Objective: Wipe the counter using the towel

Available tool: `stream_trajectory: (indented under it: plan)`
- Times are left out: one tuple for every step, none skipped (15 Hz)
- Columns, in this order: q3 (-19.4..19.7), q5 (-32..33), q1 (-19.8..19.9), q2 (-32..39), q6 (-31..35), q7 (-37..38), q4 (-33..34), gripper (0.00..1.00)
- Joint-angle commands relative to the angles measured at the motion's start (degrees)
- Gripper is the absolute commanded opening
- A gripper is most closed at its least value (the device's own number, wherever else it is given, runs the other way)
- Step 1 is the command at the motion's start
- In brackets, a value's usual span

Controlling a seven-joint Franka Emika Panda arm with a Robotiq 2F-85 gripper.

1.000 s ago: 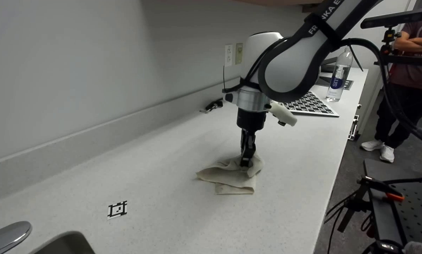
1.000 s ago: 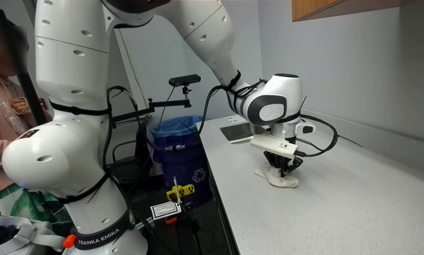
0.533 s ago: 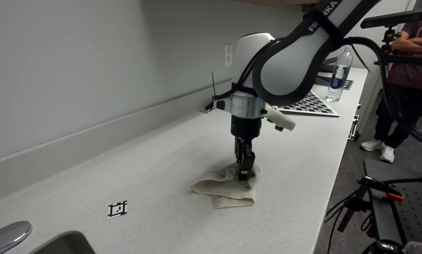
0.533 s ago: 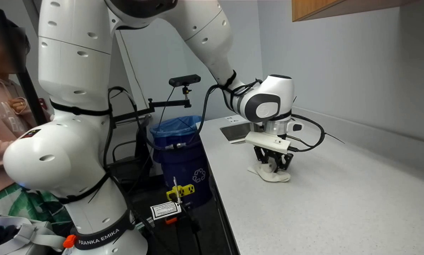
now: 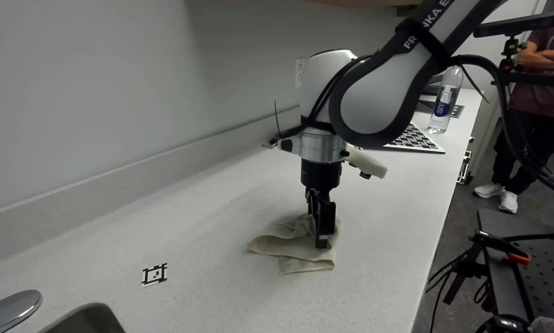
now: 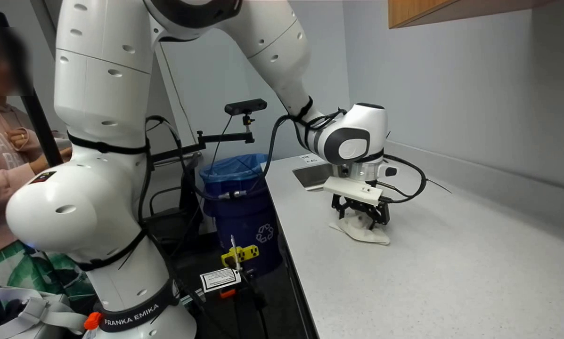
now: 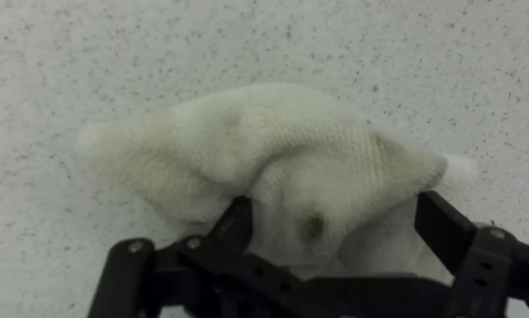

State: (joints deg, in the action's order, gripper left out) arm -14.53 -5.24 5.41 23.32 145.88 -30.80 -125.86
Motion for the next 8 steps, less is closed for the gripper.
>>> stream_trajectory:
  plan:
    - [0.05, -0.93, -1.57, -4.20, -1.75, 1.85, -1.74, 1.00]
    - [-0.05, -1.18, -1.82, -5.09, -2.05, 2.17, -2.15, 1.00]
    - [0.19, -0.95, -2.39, -6.19, -3.14, 3.21, -2.54, 1.00]
    - [0.47, -0.34, -3.17, -7.16, -3.56, 4.15, -2.88, 1.00]
    - [0.59, -0.22, -3.71, -8.13, -4.54, 4.73, -3.14, 1.00]
    - [0.88, 0.49, -4.53, -9.43, -5.39, 5.59, -3.60, 1.00]
    - [1.02, 0.92, -5.19, -10.62, -6.13, 6.12, -4.08, 1.00]
    - [1.23, 1.33, -5.90, -11.88, -7.16, 6.91, -4.55, 1.00]
